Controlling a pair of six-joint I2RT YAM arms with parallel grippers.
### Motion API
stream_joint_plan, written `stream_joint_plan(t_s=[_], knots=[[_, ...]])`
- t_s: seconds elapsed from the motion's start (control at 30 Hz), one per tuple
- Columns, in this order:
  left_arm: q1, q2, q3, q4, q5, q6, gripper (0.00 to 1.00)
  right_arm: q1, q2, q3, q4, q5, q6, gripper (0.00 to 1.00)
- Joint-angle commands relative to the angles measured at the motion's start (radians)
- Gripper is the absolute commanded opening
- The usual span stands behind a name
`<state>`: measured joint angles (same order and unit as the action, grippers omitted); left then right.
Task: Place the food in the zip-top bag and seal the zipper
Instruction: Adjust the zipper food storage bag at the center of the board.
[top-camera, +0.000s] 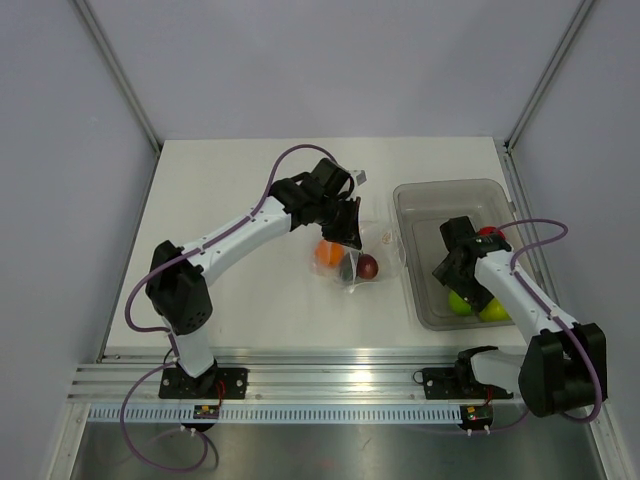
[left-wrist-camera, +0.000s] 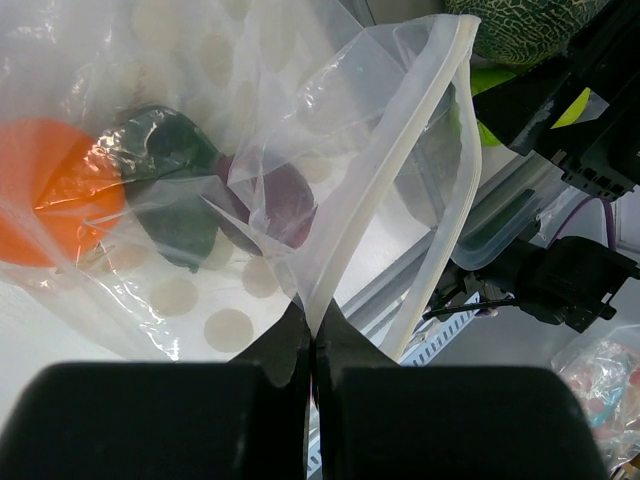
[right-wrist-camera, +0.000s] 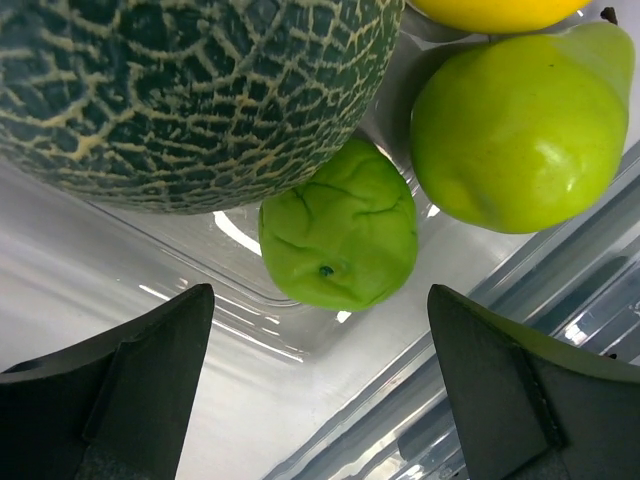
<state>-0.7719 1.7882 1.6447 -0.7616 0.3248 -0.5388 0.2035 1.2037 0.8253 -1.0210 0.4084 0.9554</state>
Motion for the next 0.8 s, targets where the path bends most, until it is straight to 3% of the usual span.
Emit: stream_joint_plan(t_s=[0.0,0.3,0.47,0.67,0.77], knots=[[0.002,-0.004,0.041,0.022,0.025,0.017,0.0,-0.006,0.019,-0.001,0.015,0.05,0.04,0.95],[0.002,-0.023,0.02,0.028,0.019,0.01,0.0,-0.004,0.069,-0.028,0.055,0.063,0.063,0.88],[0.002,-0.026,0.02,0.031,0.028,0.003,0.0,-0.006,0.08,-0.006,0.044,0.124,0.082,0.79],[0.002,-0.027,0.015,0.034,0.028,0.0,0.0,-0.006,0.099,0.0,0.041,0.148,0.097,0.86],[0.002,-0.027,0.014,0.035,0.031,-0.001,0.0,-0.006,0.103,0.006,0.035,0.164,0.103,0.85]])
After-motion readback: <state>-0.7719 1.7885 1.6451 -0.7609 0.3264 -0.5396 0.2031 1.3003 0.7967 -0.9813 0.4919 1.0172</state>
